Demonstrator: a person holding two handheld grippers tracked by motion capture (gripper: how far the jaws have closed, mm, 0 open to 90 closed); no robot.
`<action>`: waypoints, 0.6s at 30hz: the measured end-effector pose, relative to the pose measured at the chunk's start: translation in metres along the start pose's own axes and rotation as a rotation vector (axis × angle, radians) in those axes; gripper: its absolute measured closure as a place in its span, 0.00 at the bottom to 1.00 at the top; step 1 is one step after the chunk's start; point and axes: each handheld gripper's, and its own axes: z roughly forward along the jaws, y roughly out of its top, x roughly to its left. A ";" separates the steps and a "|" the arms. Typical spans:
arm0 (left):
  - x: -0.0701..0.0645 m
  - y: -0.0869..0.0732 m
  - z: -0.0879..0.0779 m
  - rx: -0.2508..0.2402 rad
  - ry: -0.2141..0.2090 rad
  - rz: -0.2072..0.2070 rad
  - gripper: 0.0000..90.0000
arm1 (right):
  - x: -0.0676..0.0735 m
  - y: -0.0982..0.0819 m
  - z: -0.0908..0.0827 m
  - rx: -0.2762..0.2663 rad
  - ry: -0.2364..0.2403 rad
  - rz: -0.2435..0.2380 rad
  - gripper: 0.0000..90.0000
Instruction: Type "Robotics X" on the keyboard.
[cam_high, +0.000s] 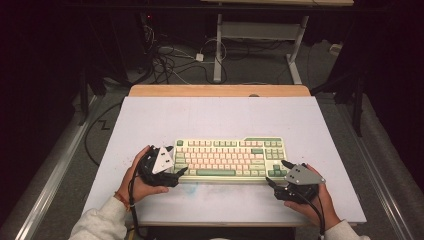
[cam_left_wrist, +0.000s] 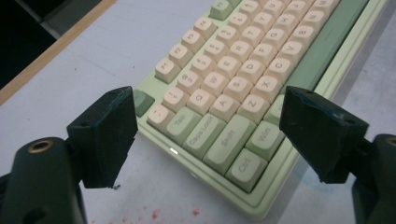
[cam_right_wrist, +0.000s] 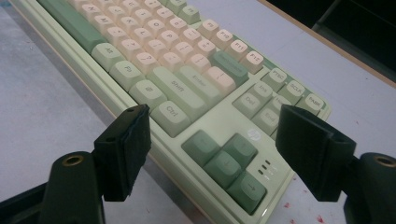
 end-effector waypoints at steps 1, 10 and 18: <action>0.000 -0.002 -0.001 0.002 0.002 -0.006 0.20 | 0.000 0.000 0.000 0.001 0.000 0.000 0.30; 0.003 -0.023 -0.012 0.022 -0.014 -0.057 0.27 | 0.000 0.000 0.001 0.003 0.001 -0.002 0.30; 0.003 -0.032 -0.019 0.043 -0.017 -0.091 0.43 | 0.001 0.000 0.002 0.006 0.006 -0.006 0.30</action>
